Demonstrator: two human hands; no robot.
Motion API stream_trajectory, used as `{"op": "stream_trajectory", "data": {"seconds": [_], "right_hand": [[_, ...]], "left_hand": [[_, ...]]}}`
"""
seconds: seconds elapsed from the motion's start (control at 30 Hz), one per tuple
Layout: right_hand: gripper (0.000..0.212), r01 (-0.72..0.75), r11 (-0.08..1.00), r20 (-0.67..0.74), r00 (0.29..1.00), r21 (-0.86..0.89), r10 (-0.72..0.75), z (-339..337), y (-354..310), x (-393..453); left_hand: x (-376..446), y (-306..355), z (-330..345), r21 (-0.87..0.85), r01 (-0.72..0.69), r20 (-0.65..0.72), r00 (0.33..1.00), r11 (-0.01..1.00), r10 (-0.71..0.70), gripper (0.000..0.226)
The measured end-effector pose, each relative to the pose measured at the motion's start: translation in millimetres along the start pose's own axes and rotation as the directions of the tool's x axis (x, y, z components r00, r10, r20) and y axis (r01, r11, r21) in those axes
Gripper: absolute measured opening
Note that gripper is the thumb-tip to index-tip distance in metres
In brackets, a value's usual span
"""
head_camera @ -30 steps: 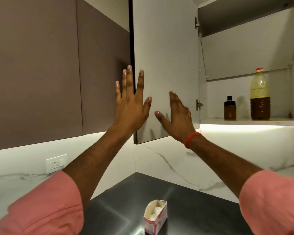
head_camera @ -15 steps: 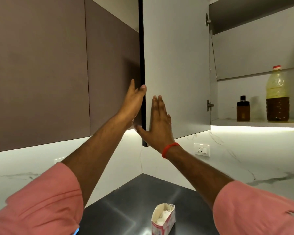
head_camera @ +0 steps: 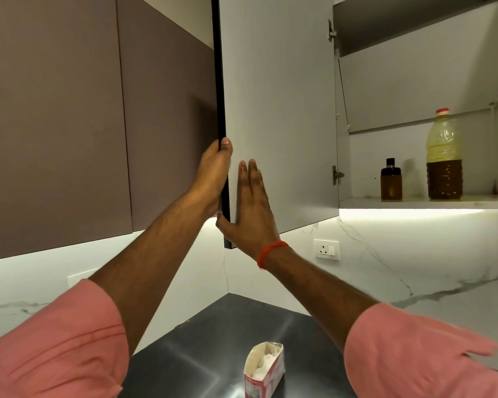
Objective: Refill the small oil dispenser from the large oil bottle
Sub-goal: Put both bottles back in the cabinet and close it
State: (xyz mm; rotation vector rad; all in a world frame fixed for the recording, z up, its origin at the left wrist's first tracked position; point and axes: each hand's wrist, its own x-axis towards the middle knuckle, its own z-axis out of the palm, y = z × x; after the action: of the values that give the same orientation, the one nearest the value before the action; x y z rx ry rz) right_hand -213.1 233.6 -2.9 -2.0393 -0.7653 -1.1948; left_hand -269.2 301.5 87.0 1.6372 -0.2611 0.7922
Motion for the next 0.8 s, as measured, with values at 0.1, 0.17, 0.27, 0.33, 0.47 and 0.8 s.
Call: {"op": "stream_trajectory", "data": {"seconds": [0.1,0.17,0.27,0.33,0.47,0.8], "right_hand": [[0.109,-0.001,1.0,-0.01,1.0,0.007,0.001,-5.0,1.3,-2.2],[0.109,0.003,1.0,-0.011,1.0,0.002,-0.003,-10.6,2.2,-4.2],[0.109,0.015,1.0,-0.003,1.0,-0.001,-0.015,-22.8,4.2,-8.6],[0.11,0.035,0.999,0.005,0.999,-0.008,-0.035,-32.5,6.9,-11.8],[0.109,0.06,0.998,0.008,0.998,-0.022,-0.06,-54.4,14.3,-19.4],[0.096,0.145,0.987,-0.038,0.988,-0.07,-0.148,-132.5,42.9,-49.2]], "left_hand": [[-5.4,2.3,3.1,-0.013,-0.01,0.013,1.0,1.0,0.01,0.054],[-8.7,3.6,5.9,-0.031,-0.018,0.02,1.0,0.999,0.019,0.053],[-13.7,7.2,11.5,-0.054,-0.029,0.037,0.999,0.998,0.031,0.054],[-18.0,11.0,15.3,-0.081,-0.026,0.058,0.998,0.996,0.031,0.058],[-29.2,17.8,23.9,-0.137,-0.018,0.135,0.99,0.99,0.037,0.069],[-66.1,32.8,72.0,-0.251,-0.097,0.26,0.952,0.963,0.164,0.075]]}}
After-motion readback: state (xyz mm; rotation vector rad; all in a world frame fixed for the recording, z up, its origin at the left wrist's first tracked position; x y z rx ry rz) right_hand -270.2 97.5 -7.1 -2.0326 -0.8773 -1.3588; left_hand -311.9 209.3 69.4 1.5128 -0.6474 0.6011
